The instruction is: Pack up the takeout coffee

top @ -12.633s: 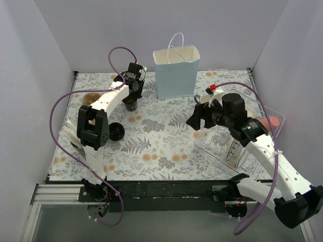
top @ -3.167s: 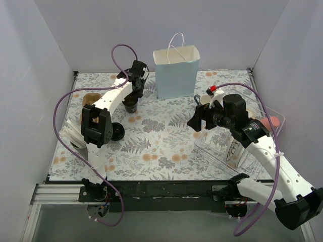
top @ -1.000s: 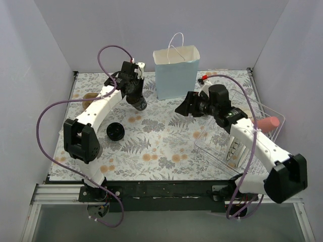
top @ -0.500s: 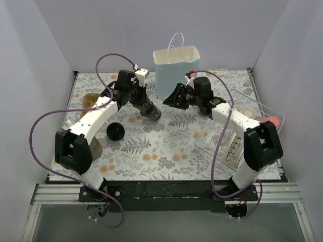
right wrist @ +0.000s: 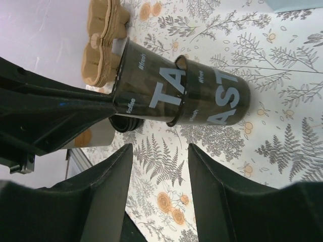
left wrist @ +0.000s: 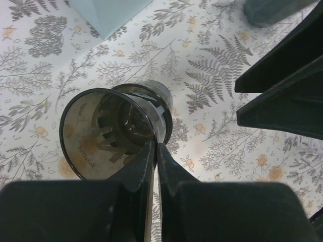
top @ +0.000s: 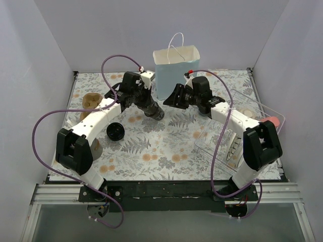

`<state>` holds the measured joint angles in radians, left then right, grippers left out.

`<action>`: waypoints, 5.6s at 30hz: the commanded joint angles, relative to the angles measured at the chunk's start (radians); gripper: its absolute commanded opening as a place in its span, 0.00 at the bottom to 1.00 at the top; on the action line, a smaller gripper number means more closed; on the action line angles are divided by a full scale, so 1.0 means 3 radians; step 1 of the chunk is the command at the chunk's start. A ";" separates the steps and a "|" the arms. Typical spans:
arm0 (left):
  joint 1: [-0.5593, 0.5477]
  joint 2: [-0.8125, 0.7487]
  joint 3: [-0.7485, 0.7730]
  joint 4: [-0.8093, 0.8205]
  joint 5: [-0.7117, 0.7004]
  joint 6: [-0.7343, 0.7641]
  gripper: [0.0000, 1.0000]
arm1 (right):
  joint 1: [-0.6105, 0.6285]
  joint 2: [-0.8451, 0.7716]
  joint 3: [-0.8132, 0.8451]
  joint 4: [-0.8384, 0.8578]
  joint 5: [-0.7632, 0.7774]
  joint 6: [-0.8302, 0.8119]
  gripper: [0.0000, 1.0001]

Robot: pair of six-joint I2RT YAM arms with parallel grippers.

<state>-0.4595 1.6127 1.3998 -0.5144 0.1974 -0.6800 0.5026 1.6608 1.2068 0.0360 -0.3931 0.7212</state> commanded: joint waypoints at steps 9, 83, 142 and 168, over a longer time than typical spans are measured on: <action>-0.0289 0.0090 0.0426 0.0048 -0.0290 0.0001 0.00 | 0.0012 -0.0698 -0.0147 -0.0422 0.0579 -0.0583 0.55; -0.0494 0.0652 0.1158 -0.0935 -0.1569 -0.1282 0.63 | -0.0075 -0.2504 -0.0571 -0.1485 0.1331 -0.1177 0.61; 0.0913 0.0588 0.1098 -0.1220 -0.1757 -0.1266 0.66 | -0.0075 -0.2483 -0.0550 -0.1496 0.1075 -0.1366 0.64; 0.0253 -0.0181 -0.1025 -0.0622 -0.1962 -0.1809 0.55 | -0.0075 -0.2688 -0.0622 -0.1690 0.1039 -0.1371 0.64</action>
<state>-0.3801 1.5444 1.0992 -0.7544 -0.3588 -1.2125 0.4843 0.8719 0.9981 -0.4736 -0.0856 0.3164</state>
